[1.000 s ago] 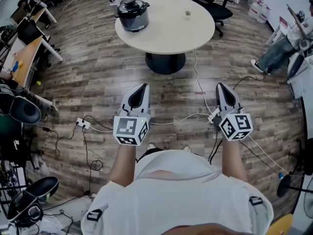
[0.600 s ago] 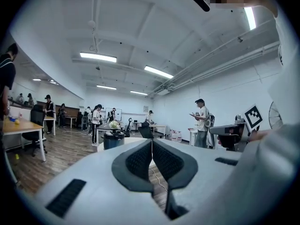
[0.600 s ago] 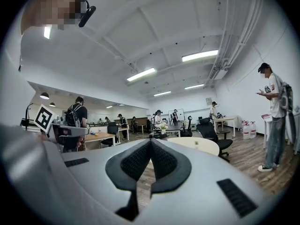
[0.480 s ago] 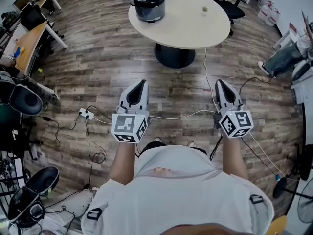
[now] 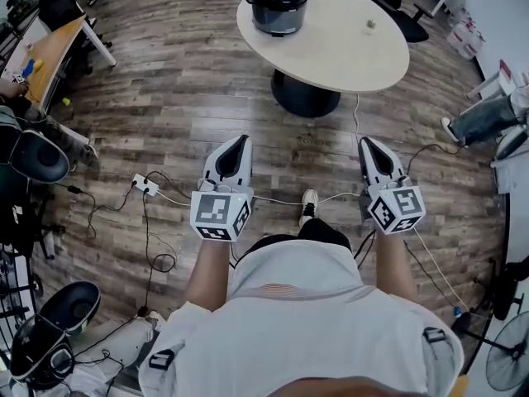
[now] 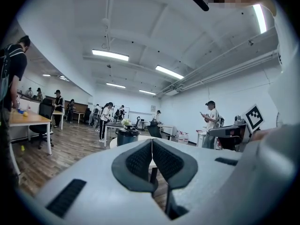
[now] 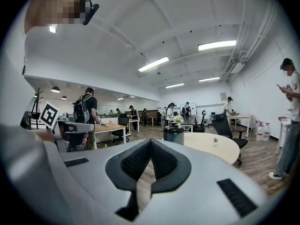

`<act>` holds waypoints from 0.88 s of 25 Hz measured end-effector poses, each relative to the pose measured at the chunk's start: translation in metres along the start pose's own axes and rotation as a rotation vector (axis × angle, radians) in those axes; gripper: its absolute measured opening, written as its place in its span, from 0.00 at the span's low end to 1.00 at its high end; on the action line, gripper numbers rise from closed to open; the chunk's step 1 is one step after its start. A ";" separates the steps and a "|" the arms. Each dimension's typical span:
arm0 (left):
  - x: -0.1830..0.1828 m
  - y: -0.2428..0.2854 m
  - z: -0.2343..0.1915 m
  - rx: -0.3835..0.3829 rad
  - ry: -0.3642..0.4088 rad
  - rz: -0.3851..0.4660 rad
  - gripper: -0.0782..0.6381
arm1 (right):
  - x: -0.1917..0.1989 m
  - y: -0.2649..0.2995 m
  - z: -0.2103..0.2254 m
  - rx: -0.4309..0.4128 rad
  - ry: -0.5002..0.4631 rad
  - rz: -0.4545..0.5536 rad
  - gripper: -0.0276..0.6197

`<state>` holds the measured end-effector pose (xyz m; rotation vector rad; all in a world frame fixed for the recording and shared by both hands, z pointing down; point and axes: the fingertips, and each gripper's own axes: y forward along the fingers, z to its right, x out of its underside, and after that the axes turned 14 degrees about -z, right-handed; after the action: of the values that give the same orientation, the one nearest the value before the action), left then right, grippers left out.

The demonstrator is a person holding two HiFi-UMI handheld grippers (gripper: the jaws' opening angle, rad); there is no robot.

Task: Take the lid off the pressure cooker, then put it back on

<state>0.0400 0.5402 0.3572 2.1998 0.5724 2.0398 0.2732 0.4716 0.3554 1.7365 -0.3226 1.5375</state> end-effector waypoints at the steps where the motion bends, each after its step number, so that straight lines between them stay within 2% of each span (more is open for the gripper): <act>1: -0.001 0.009 -0.005 -0.002 -0.003 -0.004 0.12 | -0.002 0.012 0.005 -0.005 0.005 -0.004 0.05; 6: -0.018 0.064 -0.038 -0.045 0.000 -0.011 0.12 | -0.023 0.086 0.036 -0.060 0.004 0.007 0.05; 10: -0.054 0.120 -0.060 -0.091 0.009 0.000 0.12 | -0.056 0.146 0.078 -0.108 -0.003 0.022 0.05; 17: -0.122 0.255 -0.078 -0.155 0.010 -0.002 0.12 | -0.121 0.245 0.194 -0.165 -0.020 0.040 0.05; 22: -0.155 0.346 -0.082 -0.181 0.019 -0.004 0.12 | -0.147 0.307 0.276 -0.177 -0.003 0.043 0.05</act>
<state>0.0266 0.1539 0.3279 2.0769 0.3770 2.0248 0.2419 0.0347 0.3451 1.6031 -0.4856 1.4903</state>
